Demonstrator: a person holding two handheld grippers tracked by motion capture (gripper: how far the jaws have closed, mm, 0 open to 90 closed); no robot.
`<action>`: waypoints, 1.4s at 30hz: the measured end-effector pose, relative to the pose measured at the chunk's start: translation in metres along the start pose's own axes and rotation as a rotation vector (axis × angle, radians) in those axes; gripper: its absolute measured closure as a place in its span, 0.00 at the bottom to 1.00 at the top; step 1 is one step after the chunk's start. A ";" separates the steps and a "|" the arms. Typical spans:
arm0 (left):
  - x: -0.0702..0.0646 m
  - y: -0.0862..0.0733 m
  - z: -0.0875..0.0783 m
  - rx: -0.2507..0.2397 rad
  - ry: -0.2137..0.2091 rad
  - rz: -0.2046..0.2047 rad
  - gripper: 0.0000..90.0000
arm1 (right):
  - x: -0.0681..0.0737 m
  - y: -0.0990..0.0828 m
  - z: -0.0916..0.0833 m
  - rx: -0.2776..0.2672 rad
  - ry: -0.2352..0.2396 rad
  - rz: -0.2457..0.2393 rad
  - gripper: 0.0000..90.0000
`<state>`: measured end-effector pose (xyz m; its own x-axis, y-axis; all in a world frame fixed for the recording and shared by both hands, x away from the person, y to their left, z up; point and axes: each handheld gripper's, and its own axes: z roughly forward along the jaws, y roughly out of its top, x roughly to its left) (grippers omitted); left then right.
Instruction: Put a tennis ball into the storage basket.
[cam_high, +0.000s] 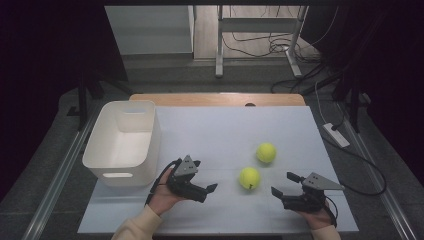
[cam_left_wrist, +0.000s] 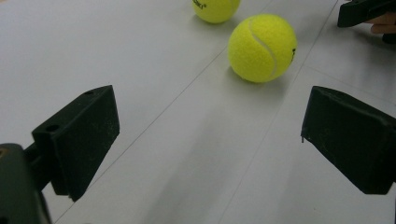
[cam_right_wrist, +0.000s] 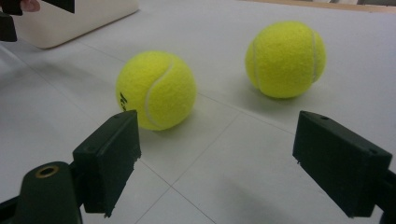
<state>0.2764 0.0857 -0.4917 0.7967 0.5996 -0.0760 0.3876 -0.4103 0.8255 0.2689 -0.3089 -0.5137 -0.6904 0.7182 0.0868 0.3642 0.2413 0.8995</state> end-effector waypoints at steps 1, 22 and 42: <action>0.000 0.000 0.000 0.001 0.001 0.001 0.05 | 0.000 0.000 0.000 0.001 -0.001 0.000 0.17; -0.011 0.014 0.020 0.021 -0.041 0.037 0.05 | 0.000 0.000 0.000 0.005 -0.008 -0.005 0.17; -0.017 0.026 0.036 0.041 -0.084 0.064 0.05 | -0.001 0.000 0.000 0.005 -0.008 -0.003 0.17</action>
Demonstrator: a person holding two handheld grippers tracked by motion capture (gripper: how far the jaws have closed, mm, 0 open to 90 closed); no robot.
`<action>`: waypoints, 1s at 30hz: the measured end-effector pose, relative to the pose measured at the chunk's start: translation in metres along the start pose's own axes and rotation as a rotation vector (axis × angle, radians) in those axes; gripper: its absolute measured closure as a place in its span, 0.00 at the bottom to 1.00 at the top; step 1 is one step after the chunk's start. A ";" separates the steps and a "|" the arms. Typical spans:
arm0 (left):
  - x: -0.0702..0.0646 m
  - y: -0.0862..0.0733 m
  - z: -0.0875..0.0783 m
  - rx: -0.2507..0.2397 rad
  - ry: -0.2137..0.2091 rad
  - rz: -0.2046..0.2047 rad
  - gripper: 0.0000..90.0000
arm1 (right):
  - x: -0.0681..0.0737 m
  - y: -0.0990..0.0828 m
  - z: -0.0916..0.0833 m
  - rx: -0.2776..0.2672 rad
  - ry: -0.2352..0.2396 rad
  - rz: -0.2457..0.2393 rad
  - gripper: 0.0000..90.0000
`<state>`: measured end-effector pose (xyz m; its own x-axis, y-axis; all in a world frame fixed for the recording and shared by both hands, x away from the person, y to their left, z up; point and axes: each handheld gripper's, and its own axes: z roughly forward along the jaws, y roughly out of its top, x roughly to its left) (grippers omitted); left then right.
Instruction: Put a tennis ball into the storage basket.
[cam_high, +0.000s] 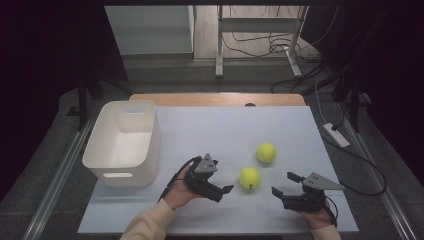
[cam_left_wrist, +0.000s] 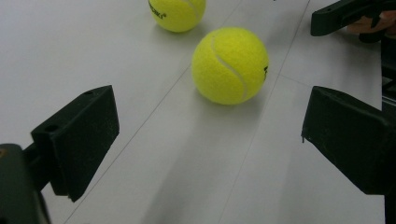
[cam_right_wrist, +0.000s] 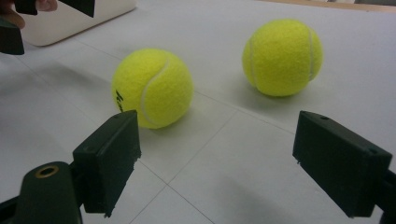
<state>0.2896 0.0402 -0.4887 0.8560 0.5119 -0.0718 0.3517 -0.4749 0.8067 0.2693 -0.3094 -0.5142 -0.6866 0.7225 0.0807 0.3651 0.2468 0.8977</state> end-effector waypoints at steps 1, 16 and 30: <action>-0.001 0.000 0.002 0.001 -0.001 0.003 0.05 | 0.000 0.000 0.000 0.000 0.000 0.000 0.17; -0.009 0.007 0.017 0.026 -0.032 0.030 0.05 | 0.000 0.000 -0.001 -0.008 0.001 0.003 0.16; -0.008 0.012 0.027 0.044 -0.049 0.042 0.05 | -0.001 0.000 -0.001 -0.012 -0.001 0.005 0.17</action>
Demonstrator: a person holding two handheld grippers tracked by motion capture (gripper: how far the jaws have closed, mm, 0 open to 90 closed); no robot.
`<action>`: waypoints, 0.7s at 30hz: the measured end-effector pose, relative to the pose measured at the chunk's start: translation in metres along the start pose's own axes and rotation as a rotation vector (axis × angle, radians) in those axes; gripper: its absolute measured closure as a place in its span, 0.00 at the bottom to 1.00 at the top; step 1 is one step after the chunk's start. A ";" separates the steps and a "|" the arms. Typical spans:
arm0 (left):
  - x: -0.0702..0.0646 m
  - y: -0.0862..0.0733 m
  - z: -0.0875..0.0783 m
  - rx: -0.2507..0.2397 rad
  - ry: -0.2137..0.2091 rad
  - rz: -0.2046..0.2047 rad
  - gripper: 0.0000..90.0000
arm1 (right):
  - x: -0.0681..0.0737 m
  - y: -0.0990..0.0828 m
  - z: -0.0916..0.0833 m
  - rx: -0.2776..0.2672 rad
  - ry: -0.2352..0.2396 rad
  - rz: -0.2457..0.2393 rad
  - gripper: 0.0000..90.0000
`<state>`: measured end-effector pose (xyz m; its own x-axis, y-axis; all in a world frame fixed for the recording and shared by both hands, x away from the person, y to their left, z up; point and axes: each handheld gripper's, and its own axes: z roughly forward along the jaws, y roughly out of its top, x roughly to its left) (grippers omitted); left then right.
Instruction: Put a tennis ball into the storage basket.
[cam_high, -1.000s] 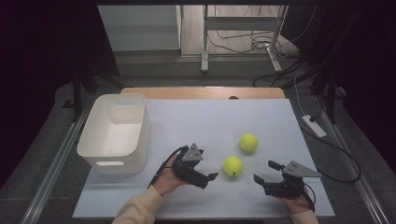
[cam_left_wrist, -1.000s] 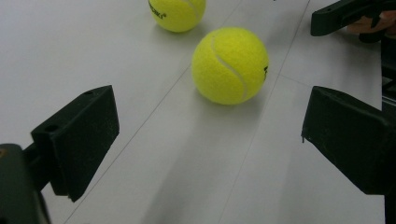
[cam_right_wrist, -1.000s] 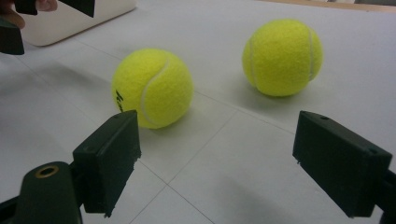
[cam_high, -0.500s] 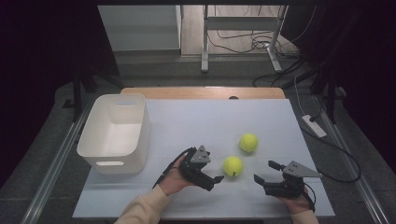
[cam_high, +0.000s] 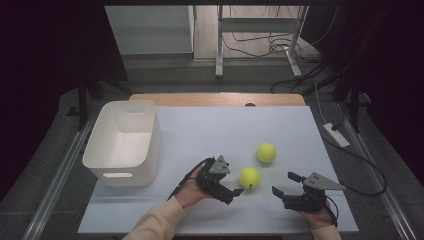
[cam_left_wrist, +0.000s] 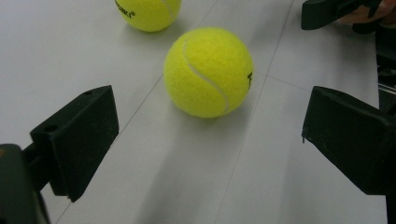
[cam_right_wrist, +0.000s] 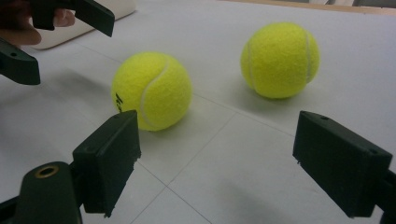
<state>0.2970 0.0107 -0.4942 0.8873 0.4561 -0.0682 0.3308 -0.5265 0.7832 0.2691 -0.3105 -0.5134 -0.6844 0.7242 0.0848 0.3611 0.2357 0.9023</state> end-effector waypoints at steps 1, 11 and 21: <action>0.000 0.000 0.001 -0.003 -0.002 -0.007 0.05 | 0.000 0.000 0.000 -0.001 0.000 -0.001 0.16; 0.000 0.006 0.014 0.009 -0.019 -0.008 0.05 | 0.000 0.001 0.001 -0.002 0.000 0.002 0.16; 0.002 0.013 0.028 0.040 -0.017 -0.009 0.04 | 0.000 0.001 0.000 -0.002 -0.003 0.003 0.16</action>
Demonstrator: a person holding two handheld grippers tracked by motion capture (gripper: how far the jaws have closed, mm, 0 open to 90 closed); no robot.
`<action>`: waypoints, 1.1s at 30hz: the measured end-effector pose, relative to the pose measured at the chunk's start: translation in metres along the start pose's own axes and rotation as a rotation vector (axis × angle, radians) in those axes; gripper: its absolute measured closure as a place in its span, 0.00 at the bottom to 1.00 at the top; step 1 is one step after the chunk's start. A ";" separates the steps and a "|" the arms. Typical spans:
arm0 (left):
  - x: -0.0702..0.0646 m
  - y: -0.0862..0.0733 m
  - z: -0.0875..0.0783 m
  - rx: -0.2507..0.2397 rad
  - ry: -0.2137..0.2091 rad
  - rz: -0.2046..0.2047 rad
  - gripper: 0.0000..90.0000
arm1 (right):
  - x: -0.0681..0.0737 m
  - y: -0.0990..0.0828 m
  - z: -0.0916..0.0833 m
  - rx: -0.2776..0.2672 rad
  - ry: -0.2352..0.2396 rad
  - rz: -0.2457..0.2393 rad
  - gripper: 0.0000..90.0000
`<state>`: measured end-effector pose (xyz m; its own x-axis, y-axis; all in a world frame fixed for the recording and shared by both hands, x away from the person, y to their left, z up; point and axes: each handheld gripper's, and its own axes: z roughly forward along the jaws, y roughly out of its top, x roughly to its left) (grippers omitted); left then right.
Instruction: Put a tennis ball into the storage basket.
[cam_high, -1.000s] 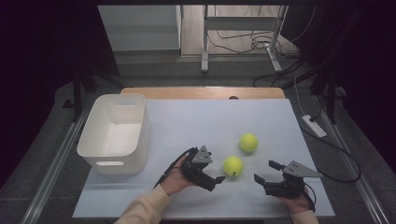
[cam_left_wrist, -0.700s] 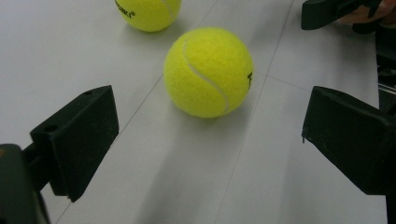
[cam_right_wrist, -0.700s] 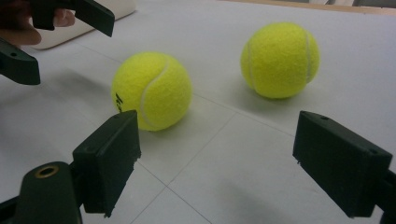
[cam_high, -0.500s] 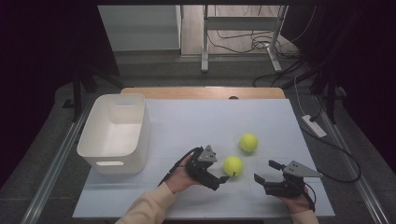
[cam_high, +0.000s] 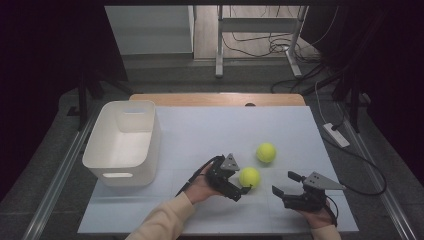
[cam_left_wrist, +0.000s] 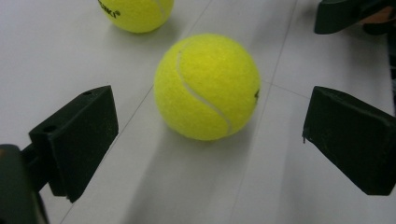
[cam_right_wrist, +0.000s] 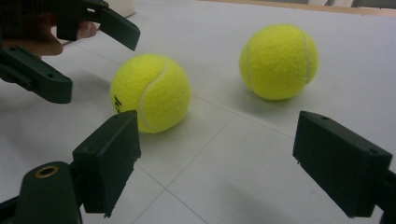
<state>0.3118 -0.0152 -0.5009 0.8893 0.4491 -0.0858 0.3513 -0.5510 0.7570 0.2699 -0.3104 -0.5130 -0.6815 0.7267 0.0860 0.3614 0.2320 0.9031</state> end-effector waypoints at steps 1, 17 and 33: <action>0.000 0.001 0.002 0.005 -0.002 0.000 0.04 | 0.000 0.000 0.000 0.000 0.000 -0.001 0.16; -0.002 0.009 0.021 0.031 -0.011 0.017 0.04 | 0.000 0.000 -0.001 -0.001 -0.005 0.003 0.16; -0.006 0.015 0.045 0.092 0.021 0.041 0.12 | -0.001 0.000 -0.001 -0.004 -0.005 0.013 0.17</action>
<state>0.3250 -0.0576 -0.5183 0.8976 0.4387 -0.0420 0.3409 -0.6308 0.6970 0.2701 -0.3121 -0.5128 -0.6737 0.7328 0.0959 0.3679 0.2201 0.9034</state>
